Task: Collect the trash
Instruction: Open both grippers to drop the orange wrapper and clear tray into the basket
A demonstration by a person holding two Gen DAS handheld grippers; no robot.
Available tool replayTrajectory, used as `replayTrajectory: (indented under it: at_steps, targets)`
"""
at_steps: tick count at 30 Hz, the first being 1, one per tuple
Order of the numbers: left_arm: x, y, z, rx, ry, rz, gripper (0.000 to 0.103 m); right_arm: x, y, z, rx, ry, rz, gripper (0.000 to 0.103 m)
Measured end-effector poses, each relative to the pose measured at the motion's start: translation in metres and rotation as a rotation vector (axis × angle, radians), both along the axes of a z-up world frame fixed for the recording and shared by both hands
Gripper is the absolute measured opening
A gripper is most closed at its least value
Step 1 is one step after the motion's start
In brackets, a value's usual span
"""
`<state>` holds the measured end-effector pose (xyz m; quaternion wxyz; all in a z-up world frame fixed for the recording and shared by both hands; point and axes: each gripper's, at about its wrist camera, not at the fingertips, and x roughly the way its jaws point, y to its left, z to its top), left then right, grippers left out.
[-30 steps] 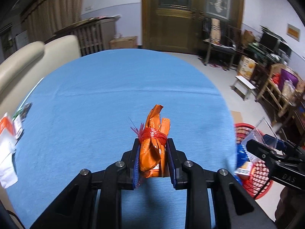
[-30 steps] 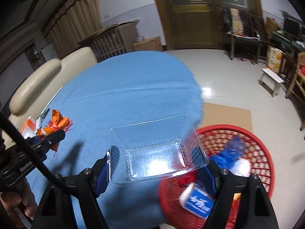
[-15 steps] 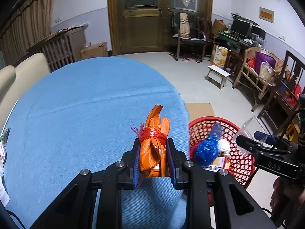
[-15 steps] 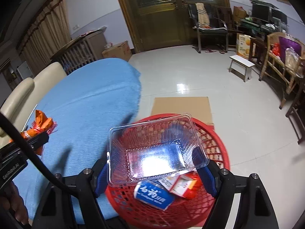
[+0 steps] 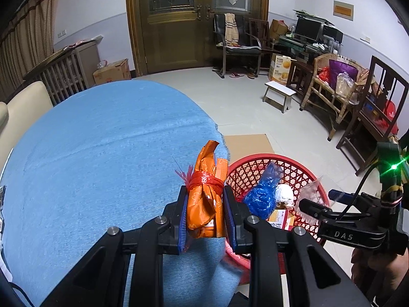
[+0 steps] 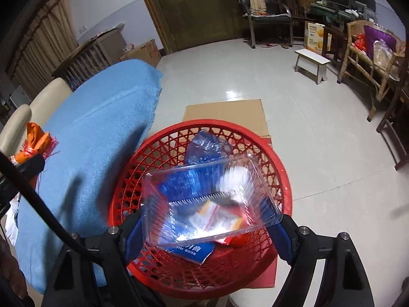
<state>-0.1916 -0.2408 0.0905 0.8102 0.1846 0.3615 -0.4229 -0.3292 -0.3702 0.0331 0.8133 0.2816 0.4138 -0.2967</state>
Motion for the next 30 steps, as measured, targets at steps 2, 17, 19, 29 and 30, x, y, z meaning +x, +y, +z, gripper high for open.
replayTrajectory:
  at_steps: [2,17,19,29,30]
  targets:
    - [0.0,-0.002,-0.001,0.001,0.005,-0.007,0.027,-0.004,-0.002,0.004,-0.007,-0.015,-0.013,0.087]
    - [-0.023,-0.039,-0.014,0.037,0.058,-0.123,0.027,-0.028,-0.03,0.021,-0.017,-0.083,-0.114,0.087]
    - [-0.027,-0.046,-0.018,0.047,0.071,-0.139,0.027,-0.032,-0.034,0.022,-0.018,-0.091,-0.129,0.087]
    - [-0.026,-0.064,-0.042,0.136,0.131,-0.12,0.064,-0.038,-0.04,0.026,-0.007,-0.119,-0.136,0.087]
    - [-0.025,-0.063,-0.041,0.14,0.126,-0.109,0.073,-0.035,-0.038,0.026,-0.005,-0.119,-0.129,0.087]
